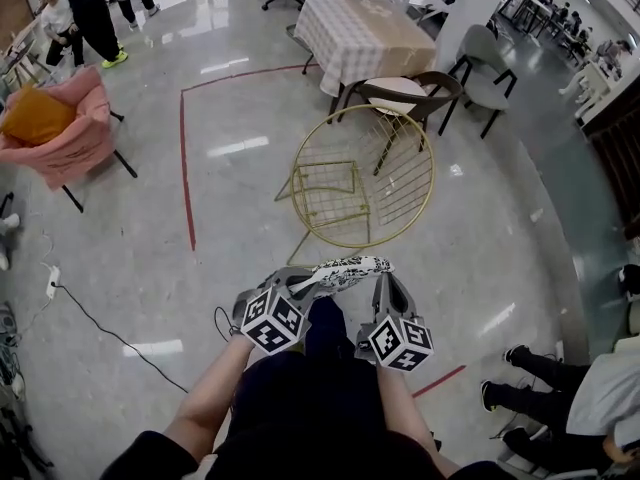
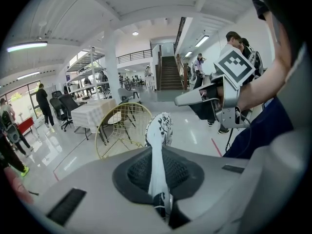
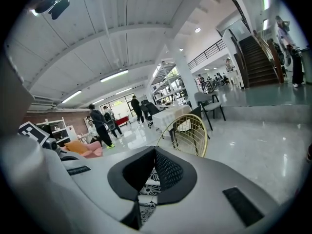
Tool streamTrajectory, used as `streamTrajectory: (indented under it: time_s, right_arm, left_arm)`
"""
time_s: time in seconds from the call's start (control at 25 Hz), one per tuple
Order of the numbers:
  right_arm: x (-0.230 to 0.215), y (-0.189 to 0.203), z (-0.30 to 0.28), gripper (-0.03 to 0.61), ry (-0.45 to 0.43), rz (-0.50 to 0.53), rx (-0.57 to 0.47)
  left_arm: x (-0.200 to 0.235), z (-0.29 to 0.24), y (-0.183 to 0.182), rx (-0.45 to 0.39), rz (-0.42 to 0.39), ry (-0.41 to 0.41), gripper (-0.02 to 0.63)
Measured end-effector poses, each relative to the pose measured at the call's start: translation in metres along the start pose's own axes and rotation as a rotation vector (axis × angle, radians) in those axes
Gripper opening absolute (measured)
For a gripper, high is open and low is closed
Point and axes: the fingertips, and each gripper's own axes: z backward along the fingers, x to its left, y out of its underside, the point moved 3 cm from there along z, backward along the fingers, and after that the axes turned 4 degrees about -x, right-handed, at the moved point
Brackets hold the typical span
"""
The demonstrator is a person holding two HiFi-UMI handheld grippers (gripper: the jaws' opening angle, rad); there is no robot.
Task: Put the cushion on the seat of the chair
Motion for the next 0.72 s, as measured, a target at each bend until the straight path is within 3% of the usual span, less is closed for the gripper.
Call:
streamTrajectory:
  time_s: [0.72]
  right_arm:
    - [-0.030, -0.049, -0.126, 0.003, -0.051, -0.009, 0.020]
  left_arm:
    - [0.093, -0.083, -0.044, 0.059, -0.020, 0.011, 0.031]
